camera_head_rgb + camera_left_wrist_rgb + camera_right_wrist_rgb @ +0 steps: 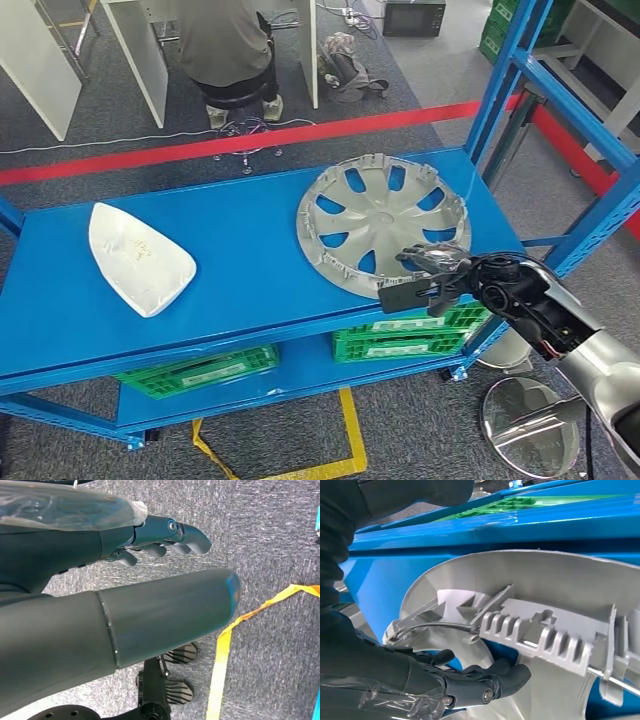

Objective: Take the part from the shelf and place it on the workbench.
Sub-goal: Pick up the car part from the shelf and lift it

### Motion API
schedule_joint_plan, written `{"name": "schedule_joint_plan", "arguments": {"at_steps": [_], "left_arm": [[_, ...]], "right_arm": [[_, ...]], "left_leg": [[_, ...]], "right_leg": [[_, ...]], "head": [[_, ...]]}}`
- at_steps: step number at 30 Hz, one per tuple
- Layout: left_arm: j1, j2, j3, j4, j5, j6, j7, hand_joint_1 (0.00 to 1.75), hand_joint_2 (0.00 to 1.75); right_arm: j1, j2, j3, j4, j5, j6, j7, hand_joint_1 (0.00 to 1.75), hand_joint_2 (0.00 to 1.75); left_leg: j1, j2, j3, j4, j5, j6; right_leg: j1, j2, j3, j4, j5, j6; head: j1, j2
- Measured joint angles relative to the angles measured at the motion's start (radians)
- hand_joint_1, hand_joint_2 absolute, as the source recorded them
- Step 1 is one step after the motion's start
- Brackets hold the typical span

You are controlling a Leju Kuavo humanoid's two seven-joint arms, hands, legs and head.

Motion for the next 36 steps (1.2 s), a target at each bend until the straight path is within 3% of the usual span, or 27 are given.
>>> {"name": "schedule_joint_plan", "arguments": {"at_steps": [12,17,28,36], "left_arm": [[-0.001,0.0,0.0,0.0,-0.005,-0.001,0.001,0.0,0.0],[-0.008,0.0,0.0,0.0,-0.012,-0.001,0.002,0.0,0.0],[-0.011,-0.004,0.0,0.0,-0.018,0.001,0.001,0.0,0.0],[-0.012,-0.006,0.0,0.0,-0.027,0.002,0.001,0.0,0.0]], "right_arm": [[-0.015,0.011,0.017,0.026,0.029,-0.016,-0.021,0.0,1.75],[-0.038,0.037,0.037,0.05,0.079,-0.069,-0.052,0.0,1.75],[-0.038,0.111,0.089,0.046,0.119,-0.084,-0.024,0.0,1.75],[-0.033,0.123,0.111,0.046,0.118,-0.084,-0.019,0.0,1.75]], "left_leg": [[0.0,0.0,0.0,0.0,0.0,0.0],[0.0,0.0,0.0,0.0,0.0,0.0],[0.0,0.0,0.0,0.0,0.0,0.0],[0.0,0.0,0.0,0.0,0.0,0.0]], "right_leg": [[0.0,0.0,0.0,0.0,0.0,0.0],[0.0,0.0,0.0,0.0,0.0,0.0],[0.0,0.0,0.0,0.0,0.0,0.0],[0.0,0.0,0.0,0.0,0.0,0.0]], "head": [[0.0,0.0],[0.0,0.0],[0.0,0.0],[0.0,0.0]]}}
